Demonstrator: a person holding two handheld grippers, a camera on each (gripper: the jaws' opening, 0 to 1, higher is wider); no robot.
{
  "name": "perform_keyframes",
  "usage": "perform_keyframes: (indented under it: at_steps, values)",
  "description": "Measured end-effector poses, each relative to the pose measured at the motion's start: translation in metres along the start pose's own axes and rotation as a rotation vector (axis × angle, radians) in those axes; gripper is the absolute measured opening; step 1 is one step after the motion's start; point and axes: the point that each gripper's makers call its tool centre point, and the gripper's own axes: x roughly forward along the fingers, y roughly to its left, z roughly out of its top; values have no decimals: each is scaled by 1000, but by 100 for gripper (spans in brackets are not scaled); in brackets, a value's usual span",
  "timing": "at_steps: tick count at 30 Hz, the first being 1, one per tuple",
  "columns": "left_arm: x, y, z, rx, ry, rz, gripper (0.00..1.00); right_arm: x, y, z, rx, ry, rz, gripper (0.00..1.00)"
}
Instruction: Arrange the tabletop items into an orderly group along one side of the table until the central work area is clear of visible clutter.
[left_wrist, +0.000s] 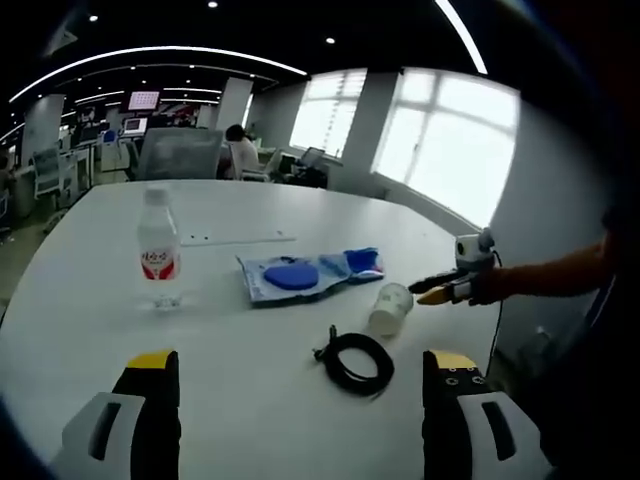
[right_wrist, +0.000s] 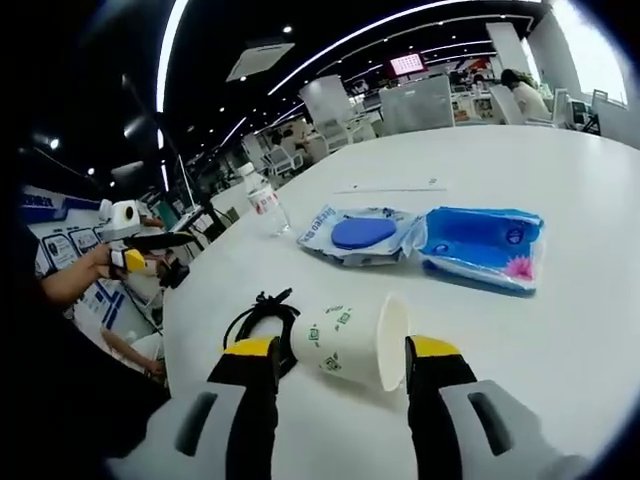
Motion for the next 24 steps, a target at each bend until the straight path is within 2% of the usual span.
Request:
perform_keyframes:
  at_steps: [6, 10, 13, 15, 20, 24]
  values:
    - [3, -7, -4, 10, 21, -29, 100, 4, 4, -7, 53, 22, 35, 29]
    - [4, -9, -6, 28, 38, -37, 100, 2, 6, -8, 11, 31, 34, 6]
    - [3, -6, -8, 34, 50, -25, 100, -2, 7, -3, 16, -2, 42, 3]
    - [2, -5, -8, 37, 51, -24, 100, -3, 9, -3, 21, -2, 47, 0]
    - [0, -3, -11, 31, 82, -15, 98, -9, 21, 0, -2, -13, 55, 0]
    - [-1, 6, -13, 29, 106, 5, 98, -12, 31, 6, -36, -21, 55, 0]
